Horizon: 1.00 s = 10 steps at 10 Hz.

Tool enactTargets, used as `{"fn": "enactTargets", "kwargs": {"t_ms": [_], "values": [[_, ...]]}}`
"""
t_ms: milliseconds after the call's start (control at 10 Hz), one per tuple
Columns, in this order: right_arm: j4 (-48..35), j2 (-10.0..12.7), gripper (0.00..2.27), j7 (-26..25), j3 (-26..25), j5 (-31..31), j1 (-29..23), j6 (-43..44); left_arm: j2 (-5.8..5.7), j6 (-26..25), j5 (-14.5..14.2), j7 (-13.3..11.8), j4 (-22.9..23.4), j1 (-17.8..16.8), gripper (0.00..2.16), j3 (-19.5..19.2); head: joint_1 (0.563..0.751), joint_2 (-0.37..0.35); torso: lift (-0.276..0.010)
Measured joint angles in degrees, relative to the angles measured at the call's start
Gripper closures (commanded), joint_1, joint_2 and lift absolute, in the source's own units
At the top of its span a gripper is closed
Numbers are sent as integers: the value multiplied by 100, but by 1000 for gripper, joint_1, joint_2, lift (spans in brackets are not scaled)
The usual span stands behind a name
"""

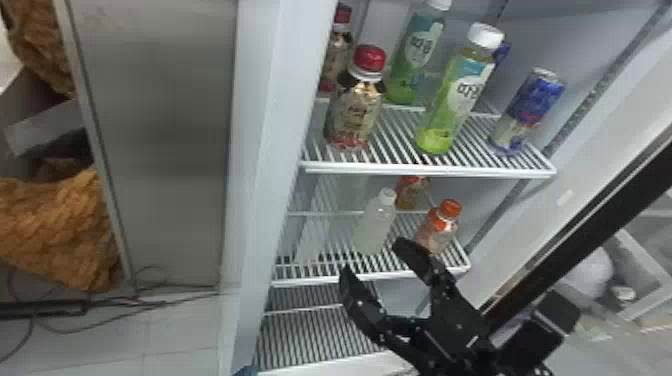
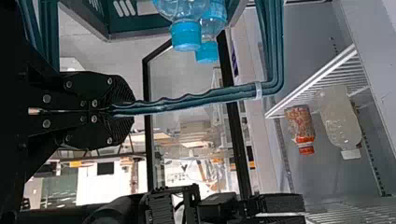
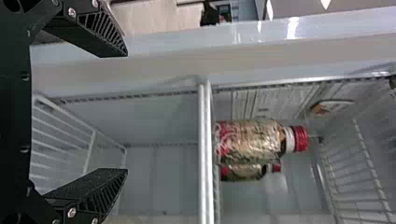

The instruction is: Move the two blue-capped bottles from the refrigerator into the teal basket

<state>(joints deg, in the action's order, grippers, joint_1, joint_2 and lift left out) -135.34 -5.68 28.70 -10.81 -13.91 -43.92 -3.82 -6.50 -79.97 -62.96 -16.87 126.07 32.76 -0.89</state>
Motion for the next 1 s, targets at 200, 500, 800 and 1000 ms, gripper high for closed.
{"fn": "enactTargets", "kwargs": {"t_ms": [200,500,800,1000], "values": [[-190,-19,137,-815,178,267,-213,343,-2,39,5,0,-21,12,1157,-4,695,-350,-167],[112,-177,139,-1481,538,400,-158,728,-9,169,68,0,-90,-27,1159,40,695,-350,-167],[892,-182,134,-1811,580,506,146,1195,0,243,57,0,-173,-65,1157,90,695,-350,-167],[1214,-157,133,-1843,587,575,286,1498,-4,254,45,0,-194,-88,1157,118,695,-350,-167]]}}
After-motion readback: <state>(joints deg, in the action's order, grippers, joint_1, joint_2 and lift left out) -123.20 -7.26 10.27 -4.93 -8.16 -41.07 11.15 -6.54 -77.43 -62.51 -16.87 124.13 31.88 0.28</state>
